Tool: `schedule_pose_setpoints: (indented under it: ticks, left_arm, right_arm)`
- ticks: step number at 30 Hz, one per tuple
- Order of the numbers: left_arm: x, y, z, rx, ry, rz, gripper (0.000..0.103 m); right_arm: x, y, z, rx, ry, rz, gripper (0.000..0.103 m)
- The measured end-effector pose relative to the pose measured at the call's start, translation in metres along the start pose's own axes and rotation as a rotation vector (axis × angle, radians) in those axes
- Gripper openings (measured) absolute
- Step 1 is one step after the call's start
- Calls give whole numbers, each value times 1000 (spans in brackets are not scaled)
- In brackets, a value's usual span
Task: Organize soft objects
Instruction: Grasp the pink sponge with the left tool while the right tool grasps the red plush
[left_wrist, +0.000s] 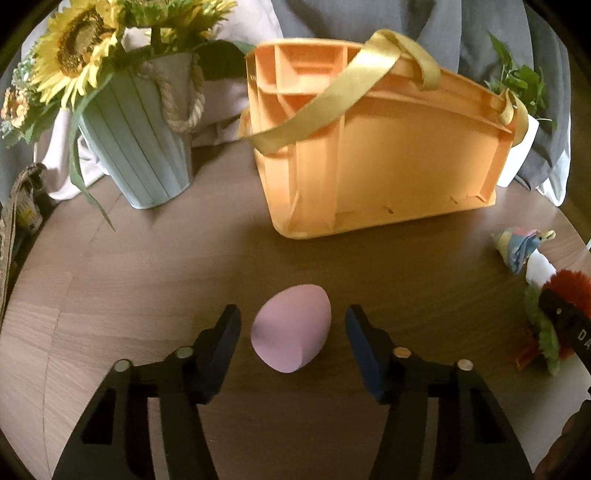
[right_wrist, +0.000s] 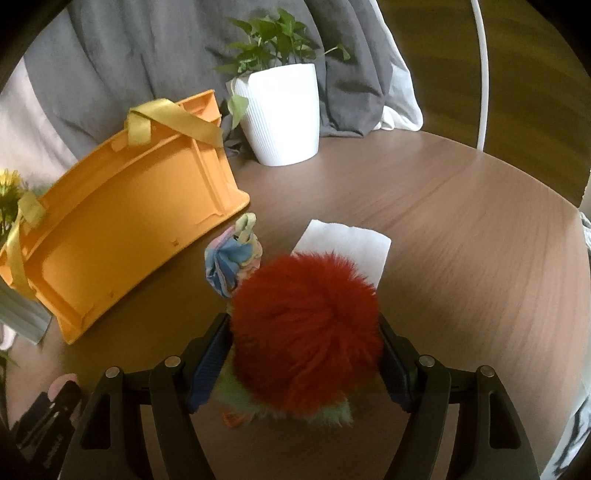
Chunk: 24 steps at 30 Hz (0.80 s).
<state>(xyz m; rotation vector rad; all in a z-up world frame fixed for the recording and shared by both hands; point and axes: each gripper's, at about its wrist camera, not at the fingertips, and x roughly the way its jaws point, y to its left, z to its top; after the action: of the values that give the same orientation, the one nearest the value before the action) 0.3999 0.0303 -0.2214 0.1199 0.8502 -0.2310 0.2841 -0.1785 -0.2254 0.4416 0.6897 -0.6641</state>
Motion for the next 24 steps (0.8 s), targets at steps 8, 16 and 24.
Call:
schedule_pose_setpoints:
  ticks: [8, 16, 24]
  left_arm:
    - [1, -8, -2, 30, -1, 10, 41]
    - [-13, -16, -4, 27, -19, -6, 40]
    - [-41, -30, -3, 32, -53, 23, 40]
  right_arm:
    - [5, -4, -1, -18, 38, 20, 50]
    - [3, -9, 3, -23, 36, 64, 42]
    - [-6, -15, 6, -44, 26, 108, 42]
